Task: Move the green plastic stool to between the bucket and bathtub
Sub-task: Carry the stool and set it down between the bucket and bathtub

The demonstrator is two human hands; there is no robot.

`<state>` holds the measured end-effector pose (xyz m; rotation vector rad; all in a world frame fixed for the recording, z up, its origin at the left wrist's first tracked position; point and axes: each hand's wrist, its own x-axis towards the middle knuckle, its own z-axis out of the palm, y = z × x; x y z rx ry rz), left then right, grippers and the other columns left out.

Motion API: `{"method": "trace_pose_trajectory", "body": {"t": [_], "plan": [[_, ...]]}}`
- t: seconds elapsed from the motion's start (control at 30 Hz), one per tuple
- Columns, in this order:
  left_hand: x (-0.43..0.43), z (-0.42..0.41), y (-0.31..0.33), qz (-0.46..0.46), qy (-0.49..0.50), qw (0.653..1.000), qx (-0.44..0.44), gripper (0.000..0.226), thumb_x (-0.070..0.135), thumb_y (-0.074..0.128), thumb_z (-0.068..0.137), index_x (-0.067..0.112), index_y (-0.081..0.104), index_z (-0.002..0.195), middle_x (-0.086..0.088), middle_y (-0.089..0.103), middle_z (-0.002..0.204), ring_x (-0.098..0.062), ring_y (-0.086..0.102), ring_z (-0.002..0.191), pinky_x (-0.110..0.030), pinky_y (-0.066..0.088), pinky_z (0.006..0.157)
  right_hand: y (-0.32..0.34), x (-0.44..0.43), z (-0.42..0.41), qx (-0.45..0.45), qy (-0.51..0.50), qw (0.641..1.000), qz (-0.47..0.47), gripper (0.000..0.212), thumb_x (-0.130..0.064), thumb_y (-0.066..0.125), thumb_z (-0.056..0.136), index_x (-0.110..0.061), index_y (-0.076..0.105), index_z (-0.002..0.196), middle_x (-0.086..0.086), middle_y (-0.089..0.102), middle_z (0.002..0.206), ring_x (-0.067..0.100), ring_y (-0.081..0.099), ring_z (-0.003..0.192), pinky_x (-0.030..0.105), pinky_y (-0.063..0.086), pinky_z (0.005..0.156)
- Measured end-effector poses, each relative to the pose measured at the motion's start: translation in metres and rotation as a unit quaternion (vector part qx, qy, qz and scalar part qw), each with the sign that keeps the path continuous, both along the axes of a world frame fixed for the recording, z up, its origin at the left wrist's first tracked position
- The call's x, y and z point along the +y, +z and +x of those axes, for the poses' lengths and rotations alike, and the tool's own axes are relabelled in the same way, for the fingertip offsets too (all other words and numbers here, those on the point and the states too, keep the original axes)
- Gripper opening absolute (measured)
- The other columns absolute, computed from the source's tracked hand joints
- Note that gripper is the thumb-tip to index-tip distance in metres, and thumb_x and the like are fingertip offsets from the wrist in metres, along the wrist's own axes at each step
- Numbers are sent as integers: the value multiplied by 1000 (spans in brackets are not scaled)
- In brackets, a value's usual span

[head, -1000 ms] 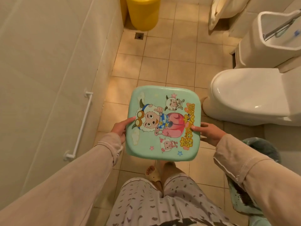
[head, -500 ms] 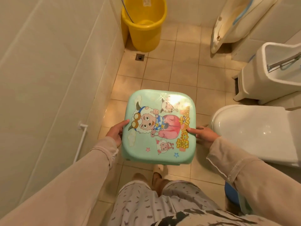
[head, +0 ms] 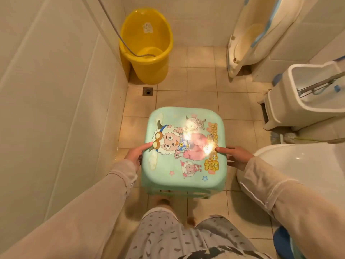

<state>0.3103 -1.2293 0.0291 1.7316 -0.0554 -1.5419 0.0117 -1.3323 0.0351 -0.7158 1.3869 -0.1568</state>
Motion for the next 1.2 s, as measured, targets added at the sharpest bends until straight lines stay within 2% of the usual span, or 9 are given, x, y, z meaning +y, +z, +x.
{"method": "trace_pose_trajectory", "body": {"t": [0.1, 0.37, 0.47, 0.53, 0.63, 0.87, 0.97, 1.07, 1.2], "plan": [[-50, 24, 3, 13, -28, 1000, 2, 15, 17, 66, 78, 4, 67, 84, 3, 73, 53, -15, 68, 56, -22, 55, 56, 6, -44, 22, 13, -27, 1000, -6, 45, -18, 68, 77, 3, 58, 116, 10, 66, 90, 20, 62, 77, 27, 49, 69], [-170, 59, 15, 4, -80, 997, -5, 20, 20, 69, 76, 3, 65, 86, -4, 70, 71, -16, 63, 69, -24, 50, 68, 22, -134, 50, 13, -87, 996, -29, 45, -19, 68, 77, 3, 58, 115, 10, 66, 91, 19, 61, 76, 26, 49, 64], [-211, 59, 20, -10, -100, 995, -9, 22, 17, 67, 78, 2, 64, 93, 5, 72, 49, -11, 68, 54, -25, 51, 71, 25, -165, 46, 7, -84, 995, -44, 47, -19, 68, 77, 0, 56, 118, 9, 66, 94, 20, 62, 79, 27, 50, 66], [-237, 56, 22, -12, -107, 994, -13, 28, 16, 67, 78, -1, 63, 100, 5, 70, 46, -16, 67, 61, -30, 50, 82, 24, -187, 42, 4, -80, 996, -46, 47, -18, 69, 76, 0, 55, 118, 9, 66, 93, 20, 63, 80, 27, 50, 66], [-276, 48, 22, -14, -106, 994, -11, 40, 15, 67, 77, -3, 60, 112, -5, 72, 72, -22, 61, 77, -34, 45, 97, 19, -225, 33, -5, -75, 996, -44, 47, -17, 69, 76, -1, 56, 118, 6, 67, 92, 19, 64, 81, 27, 50, 66], [-381, 23, 14, -3, -90, 996, -10, 46, 18, 67, 78, -3, 58, 118, -12, 67, 101, -19, 62, 76, -32, 45, 90, 10, -342, 15, -4, -59, 998, -37, 45, -19, 69, 76, -2, 57, 115, 5, 67, 92, 19, 62, 83, 29, 50, 69], [-427, 15, 14, -6, -86, 996, -7, 47, 16, 66, 79, -3, 56, 120, -19, 62, 122, -26, 62, 93, -35, 45, 98, 14, -393, 6, 4, -51, 998, -32, 39, -21, 69, 76, -4, 59, 110, 4, 67, 90, 18, 62, 82, 28, 50, 69], [-471, 8, 16, -21, -81, 997, 3, 46, 15, 66, 79, -2, 56, 121, -19, 59, 129, -27, 58, 106, -41, 41, 106, 19, -442, -1, 4, -54, 998, -33, 26, -24, 69, 76, -8, 63, 95, 3, 69, 88, 18, 63, 81, 28, 49, 67], [-521, 2, 22, -26, -93, 995, -21, 47, 18, 67, 78, 0, 57, 120, -15, 62, 122, -26, 59, 101, -39, 44, 102, 26, -491, -8, 6, -50, 998, -42, 15, -26, 69, 75, -15, 66, 84, -1, 71, 82, 16, 64, 80, 28, 49, 65]]}}
